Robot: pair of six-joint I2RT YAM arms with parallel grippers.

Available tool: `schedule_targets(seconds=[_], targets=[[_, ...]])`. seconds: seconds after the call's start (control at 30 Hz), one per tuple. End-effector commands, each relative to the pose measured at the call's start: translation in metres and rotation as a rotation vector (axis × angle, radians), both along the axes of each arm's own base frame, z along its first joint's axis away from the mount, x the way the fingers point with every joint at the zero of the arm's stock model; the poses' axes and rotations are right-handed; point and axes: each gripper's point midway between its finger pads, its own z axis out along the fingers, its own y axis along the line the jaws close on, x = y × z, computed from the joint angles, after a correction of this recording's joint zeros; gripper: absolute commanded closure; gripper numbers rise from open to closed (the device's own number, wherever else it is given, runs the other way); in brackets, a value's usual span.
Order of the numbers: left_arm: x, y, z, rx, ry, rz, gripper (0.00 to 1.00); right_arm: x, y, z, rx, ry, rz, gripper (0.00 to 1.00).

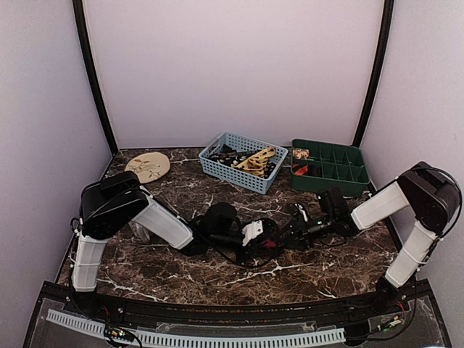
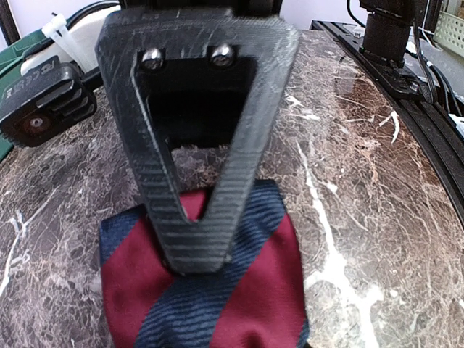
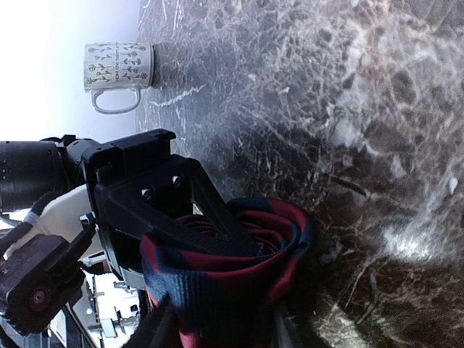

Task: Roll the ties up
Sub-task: Pick up the tie from the center of the board.

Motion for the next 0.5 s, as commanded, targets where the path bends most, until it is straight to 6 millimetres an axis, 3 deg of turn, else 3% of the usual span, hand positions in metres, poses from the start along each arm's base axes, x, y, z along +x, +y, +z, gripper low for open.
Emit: schedule_targets(seconds=[0.0,0.13,0.23,0.3,0.37,0.47], targets=[[-0.015,0.038,-0.064,0.226,0.104,0.029,0.88,0.001,0.004,-0.003,-0.025,-0.034,0.02,0.75],[-0.015,0.037,-0.059,0.205,0.102,0.025,0.88,-0.001,0.001,-0.013,-0.055,-0.011,0.017,0.99],[-0.014,0.036,-0.056,0.194,0.098,0.028,0.87,-0.001,-0.001,-0.017,-0.068,-0.011,0.011,1.0],[-0.01,0.036,-0.053,0.188,0.096,0.041,0.78,0.0,-0.002,-0.016,-0.071,-0.019,0.005,1.0],[-0.008,0.034,-0.046,0.17,0.091,0.05,0.58,0.0,-0.002,-0.014,-0.068,-0.025,0.004,1.0],[-0.003,0.032,-0.039,0.149,0.075,0.076,0.42,0.0,-0.002,-0.012,-0.067,-0.032,0.004,1.0]])
